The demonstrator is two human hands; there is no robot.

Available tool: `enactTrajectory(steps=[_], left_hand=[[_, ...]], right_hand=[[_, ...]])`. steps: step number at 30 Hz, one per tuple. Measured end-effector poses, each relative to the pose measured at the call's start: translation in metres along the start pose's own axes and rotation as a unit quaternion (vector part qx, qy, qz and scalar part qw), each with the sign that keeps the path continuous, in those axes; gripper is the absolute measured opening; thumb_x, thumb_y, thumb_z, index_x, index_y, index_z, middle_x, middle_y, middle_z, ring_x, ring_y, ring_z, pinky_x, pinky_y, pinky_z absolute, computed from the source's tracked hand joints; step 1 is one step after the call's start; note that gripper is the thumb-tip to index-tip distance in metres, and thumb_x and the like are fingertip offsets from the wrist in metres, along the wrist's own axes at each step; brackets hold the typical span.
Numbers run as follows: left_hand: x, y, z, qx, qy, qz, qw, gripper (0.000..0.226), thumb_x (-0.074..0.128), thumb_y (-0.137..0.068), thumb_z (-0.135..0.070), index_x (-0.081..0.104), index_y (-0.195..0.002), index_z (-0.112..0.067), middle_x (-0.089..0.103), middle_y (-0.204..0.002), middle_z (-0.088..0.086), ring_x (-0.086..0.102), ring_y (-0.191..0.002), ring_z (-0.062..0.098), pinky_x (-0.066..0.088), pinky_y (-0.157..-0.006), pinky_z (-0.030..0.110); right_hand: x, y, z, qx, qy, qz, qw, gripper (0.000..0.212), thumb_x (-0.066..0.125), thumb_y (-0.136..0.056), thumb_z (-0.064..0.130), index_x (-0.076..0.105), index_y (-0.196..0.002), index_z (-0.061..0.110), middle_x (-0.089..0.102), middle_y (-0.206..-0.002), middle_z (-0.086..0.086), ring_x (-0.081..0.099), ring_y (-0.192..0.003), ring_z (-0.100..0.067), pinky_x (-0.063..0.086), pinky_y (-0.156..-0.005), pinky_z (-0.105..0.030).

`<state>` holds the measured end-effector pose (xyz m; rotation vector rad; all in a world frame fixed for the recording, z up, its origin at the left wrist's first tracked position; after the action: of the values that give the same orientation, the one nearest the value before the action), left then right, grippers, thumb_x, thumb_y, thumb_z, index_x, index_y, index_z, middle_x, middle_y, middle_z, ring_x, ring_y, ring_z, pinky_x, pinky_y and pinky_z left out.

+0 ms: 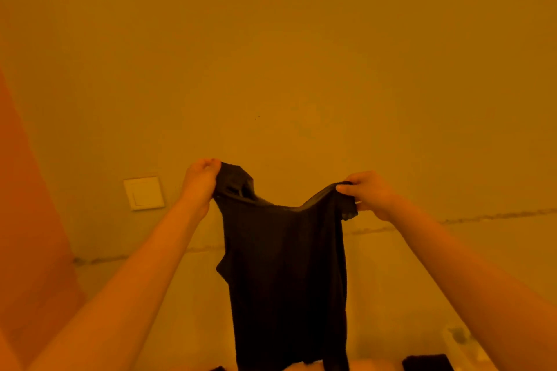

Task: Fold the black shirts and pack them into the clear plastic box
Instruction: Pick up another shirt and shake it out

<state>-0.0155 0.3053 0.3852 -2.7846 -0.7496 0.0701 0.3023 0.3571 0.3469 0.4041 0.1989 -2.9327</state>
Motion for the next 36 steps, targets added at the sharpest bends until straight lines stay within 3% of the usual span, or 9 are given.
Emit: enactTrajectory(steps=[5, 8, 11, 18, 24, 26, 30, 32, 36], left_hand=[[0.057, 0.039, -0.017, 0.031, -0.020, 0.115, 0.993, 0.020, 0.059, -0.090, -0.009, 0.051, -0.104, -0.020, 0.059, -0.072, 0.006, 0.059, -0.050, 0.005, 0.047, -0.047, 0.018], [0.093, 0.061, -0.011, 0.017, -0.009, 0.207, 0.978, 0.031, 0.058, -0.090, -0.007, 0.056, -0.117, -0.021, 0.063, -0.080, 0.007, 0.061, -0.060, 0.008, 0.051, -0.058, 0.019], [0.123, 0.084, 0.005, -0.022, -0.041, 0.286, 0.957, 0.020, 0.060, -0.089, -0.013, 0.067, -0.108, -0.014, 0.069, -0.079, -0.002, 0.063, -0.067, 0.004, 0.051, -0.066, 0.016], [0.143, 0.094, 0.014, -0.035, -0.010, 0.302, 0.953, 0.012, 0.062, -0.087, -0.010, 0.067, -0.078, -0.014, 0.067, -0.061, -0.008, 0.063, -0.056, 0.002, 0.049, -0.055, 0.014], [0.156, 0.103, 0.027, -0.130, 0.098, 0.355, 0.921, 0.018, 0.047, -0.094, -0.002, 0.063, -0.100, -0.004, 0.069, -0.072, 0.001, 0.066, -0.064, 0.009, 0.054, -0.061, 0.019], [0.157, 0.105, 0.031, -0.153, 0.121, 0.361, 0.912, 0.026, 0.042, -0.095, 0.000, 0.057, -0.116, -0.002, 0.067, -0.086, 0.004, 0.065, -0.074, 0.011, 0.053, -0.067, 0.020], [0.165, 0.110, 0.028, -0.137, 0.136, 0.413, 0.890, 0.031, 0.037, -0.097, -0.001, 0.052, -0.123, -0.007, 0.068, -0.094, 0.003, 0.067, -0.080, 0.011, 0.053, -0.076, 0.022], [0.169, 0.114, 0.027, -0.128, 0.119, 0.440, 0.881, 0.032, 0.036, -0.097, -0.002, 0.051, -0.125, -0.006, 0.066, -0.103, 0.008, 0.067, -0.084, 0.015, 0.052, -0.082, 0.027], [0.172, 0.118, 0.024, -0.106, 0.090, 0.458, 0.878, 0.032, 0.037, -0.097, -0.001, 0.053, -0.124, -0.008, 0.068, -0.103, 0.008, 0.068, -0.088, 0.017, 0.054, -0.081, 0.028]], right_hand=[[0.019, 0.005, 0.031, -0.068, 0.044, 0.020, 0.997, 0.012, 0.062, -0.087, 0.009, 0.065, -0.092, -0.003, 0.057, -0.076, -0.008, 0.054, -0.068, -0.015, 0.044, -0.057, -0.024], [0.034, 0.010, 0.046, -0.098, 0.071, 0.063, 0.991, 0.009, 0.063, -0.086, 0.008, 0.065, -0.078, 0.008, 0.058, -0.071, -0.005, 0.055, -0.063, -0.009, 0.042, -0.053, -0.017], [0.044, 0.013, 0.056, -0.122, 0.095, 0.090, 0.984, 0.013, 0.063, -0.085, 0.009, 0.063, -0.072, 0.011, 0.056, -0.065, -0.002, 0.052, -0.056, -0.004, 0.039, -0.051, -0.016], [0.037, 0.014, 0.049, -0.103, -0.006, 0.124, 0.987, 0.014, 0.058, -0.087, 0.001, 0.063, -0.081, 0.012, 0.064, -0.069, -0.001, 0.062, -0.062, -0.007, 0.047, -0.060, -0.020], [0.006, 0.017, 0.017, -0.040, -0.012, 0.039, 0.998, 0.004, 0.061, -0.088, 0.014, 0.061, -0.085, 0.016, 0.059, -0.075, -0.001, 0.055, -0.064, -0.011, 0.044, -0.059, -0.022], [-0.007, 0.023, -0.004, 0.009, -0.017, 0.012, 1.000, 0.017, 0.060, -0.089, 0.028, 0.061, -0.080, 0.013, 0.060, -0.073, -0.002, 0.056, -0.061, -0.012, 0.044, -0.057, -0.023], [0.015, 0.044, -0.050, 0.119, 0.022, 0.130, 0.984, 0.043, 0.046, -0.090, 0.047, 0.068, -0.083, 0.011, 0.066, -0.079, -0.003, 0.060, -0.071, -0.013, 0.048, -0.062, -0.024], [0.029, 0.046, -0.057, 0.115, 0.018, 0.160, 0.980, 0.039, 0.046, -0.090, 0.046, 0.069, -0.090, 0.014, 0.064, -0.084, -0.001, 0.057, -0.077, -0.013, 0.047, -0.065, -0.023], [0.034, 0.033, -0.037, 0.059, -0.163, 0.088, 0.981, 0.024, 0.059, -0.081, 0.036, 0.067, -0.088, 0.014, 0.060, -0.080, 0.000, 0.053, -0.074, -0.013, 0.041, -0.068, -0.024]])
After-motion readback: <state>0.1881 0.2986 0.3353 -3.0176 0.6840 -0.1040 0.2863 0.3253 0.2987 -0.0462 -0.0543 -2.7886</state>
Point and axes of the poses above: each hand's wrist, its own y-axis away from the middle knuckle, its own x-axis out of the palm, z = x × y, the point moved 10 cm from there along -y, towards the middle knuckle
